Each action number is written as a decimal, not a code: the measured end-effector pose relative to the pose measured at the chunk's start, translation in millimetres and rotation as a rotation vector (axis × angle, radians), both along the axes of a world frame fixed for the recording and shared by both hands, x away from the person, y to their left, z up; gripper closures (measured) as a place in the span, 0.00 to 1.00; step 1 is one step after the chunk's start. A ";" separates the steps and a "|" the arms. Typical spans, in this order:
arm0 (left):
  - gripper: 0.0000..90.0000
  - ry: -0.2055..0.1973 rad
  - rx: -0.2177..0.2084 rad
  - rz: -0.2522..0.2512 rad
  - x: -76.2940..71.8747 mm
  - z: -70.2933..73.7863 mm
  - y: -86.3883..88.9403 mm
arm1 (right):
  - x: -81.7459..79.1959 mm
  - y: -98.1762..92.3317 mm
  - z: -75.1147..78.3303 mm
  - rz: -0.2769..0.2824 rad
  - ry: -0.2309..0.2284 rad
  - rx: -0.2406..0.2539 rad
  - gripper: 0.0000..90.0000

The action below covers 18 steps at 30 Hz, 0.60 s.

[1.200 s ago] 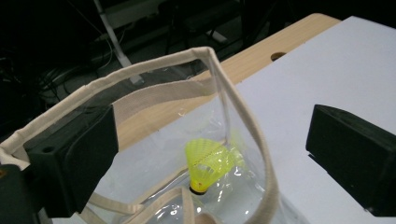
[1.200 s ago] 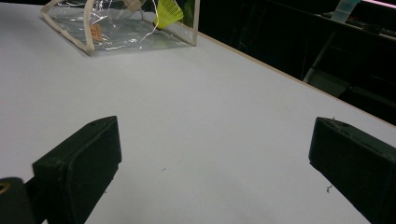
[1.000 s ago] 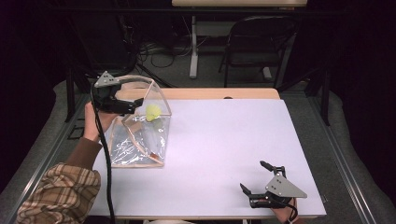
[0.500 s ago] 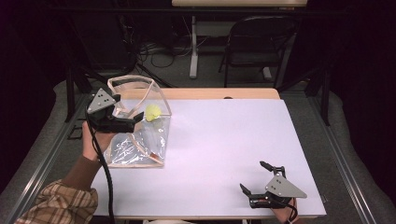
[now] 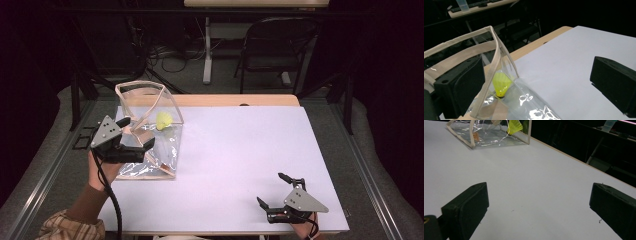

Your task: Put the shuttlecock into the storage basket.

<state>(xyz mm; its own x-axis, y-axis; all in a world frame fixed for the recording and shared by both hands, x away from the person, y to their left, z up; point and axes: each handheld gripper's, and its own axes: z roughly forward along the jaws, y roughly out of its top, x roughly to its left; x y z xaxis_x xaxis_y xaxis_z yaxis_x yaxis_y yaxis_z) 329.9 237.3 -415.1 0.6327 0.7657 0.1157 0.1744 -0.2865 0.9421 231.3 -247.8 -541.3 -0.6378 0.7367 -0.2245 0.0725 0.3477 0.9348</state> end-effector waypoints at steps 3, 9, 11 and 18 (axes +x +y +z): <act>0.00 -0.005 -0.009 -0.001 -6.6 -6.1 2.0 | 0.2 0.1 -0.1 0.000 0.001 0.000 0.02; 0.00 0.002 -0.030 -0.001 -16.5 -18.7 7.3 | 0.1 0.2 -0.1 0.000 0.001 0.000 0.02; 0.00 0.008 -0.041 -0.004 -19.3 -23.4 8.2 | 0.1 0.4 -0.2 0.001 0.002 -0.001 0.02; 0.00 0.030 -0.053 -0.013 -25.1 -40.1 7.4 | -0.1 0.6 -0.2 0.001 0.003 -0.002 0.02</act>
<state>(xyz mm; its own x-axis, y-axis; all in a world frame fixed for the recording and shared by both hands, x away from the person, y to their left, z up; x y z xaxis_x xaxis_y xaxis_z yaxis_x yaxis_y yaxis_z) 304.8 244.7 -455.2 0.6454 0.7618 0.0560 0.1994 -0.2387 0.9504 231.2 -247.2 -541.4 -0.6390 0.7359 -0.2241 0.0753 0.3498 0.9338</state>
